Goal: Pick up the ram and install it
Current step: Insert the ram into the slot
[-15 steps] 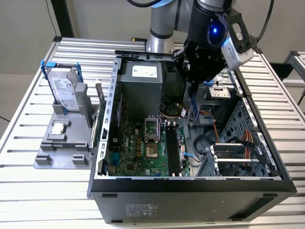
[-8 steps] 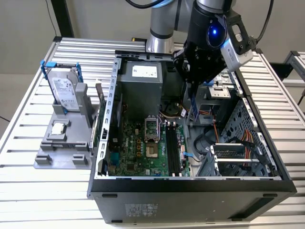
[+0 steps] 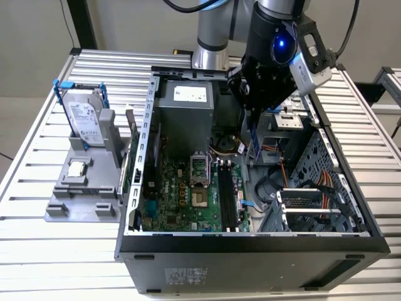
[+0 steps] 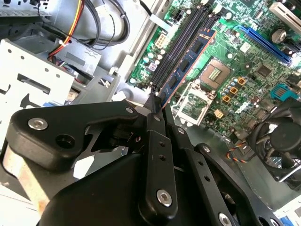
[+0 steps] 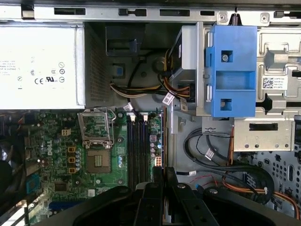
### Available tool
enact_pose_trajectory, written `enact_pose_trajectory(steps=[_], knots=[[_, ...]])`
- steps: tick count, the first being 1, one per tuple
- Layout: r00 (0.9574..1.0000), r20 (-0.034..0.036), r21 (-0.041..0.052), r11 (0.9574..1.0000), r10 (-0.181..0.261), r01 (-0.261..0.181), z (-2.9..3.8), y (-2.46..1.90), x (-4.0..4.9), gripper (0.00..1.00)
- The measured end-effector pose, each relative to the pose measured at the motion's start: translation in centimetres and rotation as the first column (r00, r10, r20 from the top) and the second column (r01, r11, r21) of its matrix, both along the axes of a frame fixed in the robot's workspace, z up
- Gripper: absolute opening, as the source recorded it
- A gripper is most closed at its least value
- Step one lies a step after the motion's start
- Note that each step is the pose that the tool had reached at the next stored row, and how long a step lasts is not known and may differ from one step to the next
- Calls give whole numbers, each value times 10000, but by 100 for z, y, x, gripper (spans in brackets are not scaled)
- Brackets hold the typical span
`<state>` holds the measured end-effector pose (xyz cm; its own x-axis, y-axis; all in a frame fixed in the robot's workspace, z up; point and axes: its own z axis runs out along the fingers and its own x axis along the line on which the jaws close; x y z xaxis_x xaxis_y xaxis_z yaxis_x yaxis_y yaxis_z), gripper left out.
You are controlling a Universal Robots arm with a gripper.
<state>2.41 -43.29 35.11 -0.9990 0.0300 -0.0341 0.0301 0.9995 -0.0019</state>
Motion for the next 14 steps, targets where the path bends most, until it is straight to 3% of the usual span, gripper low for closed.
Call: enact_pose_trajectory(steps=[14], knots=[[10000, 0, -1, 10000, 0, 0, -32, 2, 0, 0]])
